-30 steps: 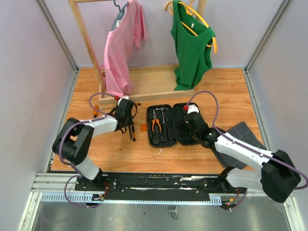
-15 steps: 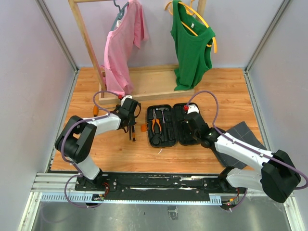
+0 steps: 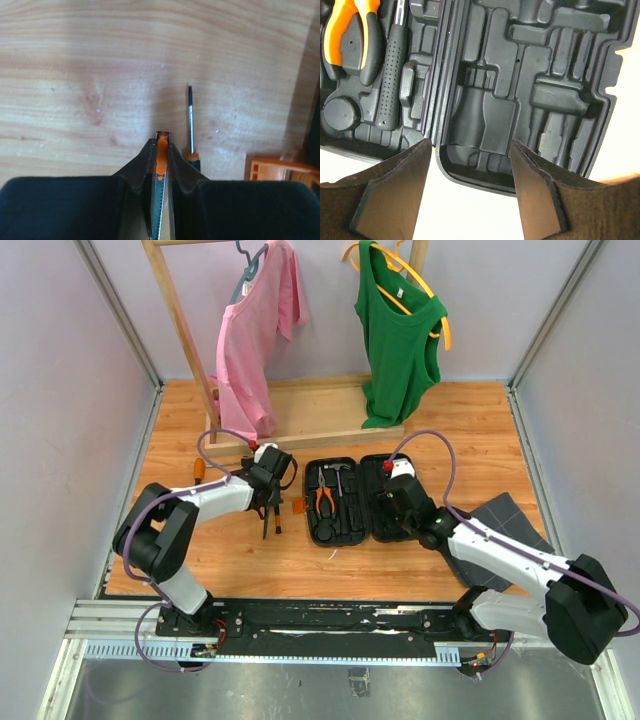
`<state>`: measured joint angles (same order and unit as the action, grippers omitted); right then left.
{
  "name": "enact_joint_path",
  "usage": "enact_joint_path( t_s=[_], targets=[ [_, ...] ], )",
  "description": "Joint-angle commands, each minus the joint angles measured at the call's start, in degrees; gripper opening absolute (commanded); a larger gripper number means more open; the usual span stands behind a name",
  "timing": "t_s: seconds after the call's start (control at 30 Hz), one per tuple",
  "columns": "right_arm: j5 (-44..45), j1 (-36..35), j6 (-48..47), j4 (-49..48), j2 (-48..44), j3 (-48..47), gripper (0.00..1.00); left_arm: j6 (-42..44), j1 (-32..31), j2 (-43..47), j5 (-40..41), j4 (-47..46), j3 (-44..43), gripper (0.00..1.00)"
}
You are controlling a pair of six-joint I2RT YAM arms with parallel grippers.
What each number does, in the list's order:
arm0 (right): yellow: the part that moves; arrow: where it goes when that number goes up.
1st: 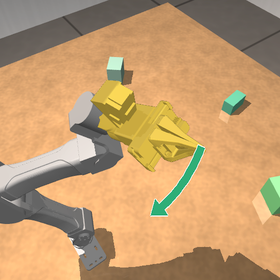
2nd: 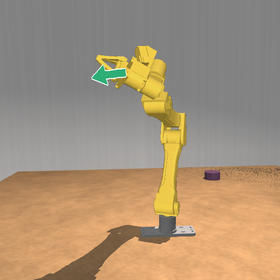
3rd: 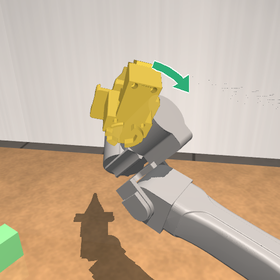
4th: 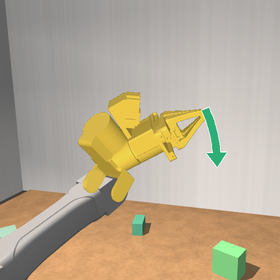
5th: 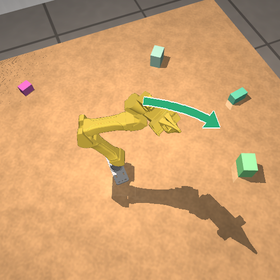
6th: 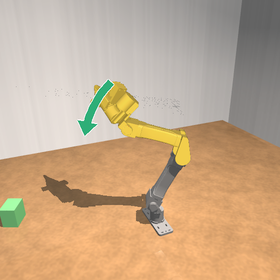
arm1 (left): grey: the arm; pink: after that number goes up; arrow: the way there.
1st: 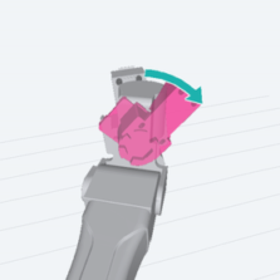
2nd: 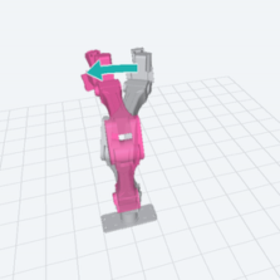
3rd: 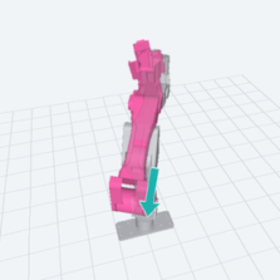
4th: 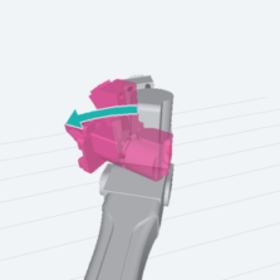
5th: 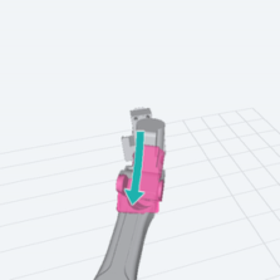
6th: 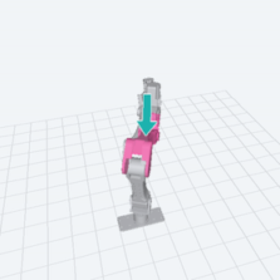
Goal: Sort the tools into containers
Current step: Pick up the utility knife at the center of the board.
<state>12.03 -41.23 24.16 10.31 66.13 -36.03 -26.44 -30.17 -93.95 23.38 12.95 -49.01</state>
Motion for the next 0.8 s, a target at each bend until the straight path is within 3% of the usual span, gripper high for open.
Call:
enact_joint_path(
  t_s=[0.0,0.53,0.77],
  targets=[
    [0.91,0.57,0.78,-0.46,-1.52,0.62,0.65,-0.26,-0.32,4.62,1.01,5.20,0.36,0.11],
    [1.17,0.62,4.81,-1.79,-5.18,1.15,0.66,-3.53,-4.66,12.38,-6.71,5.67,-4.83,0.11],
    [-11.29,0.58,9.66,-17.47,-5.19,5.57,0.67,-8.10,-7.41,13.61,-11.85,2.41,-6.71,0.10]
  ],
)
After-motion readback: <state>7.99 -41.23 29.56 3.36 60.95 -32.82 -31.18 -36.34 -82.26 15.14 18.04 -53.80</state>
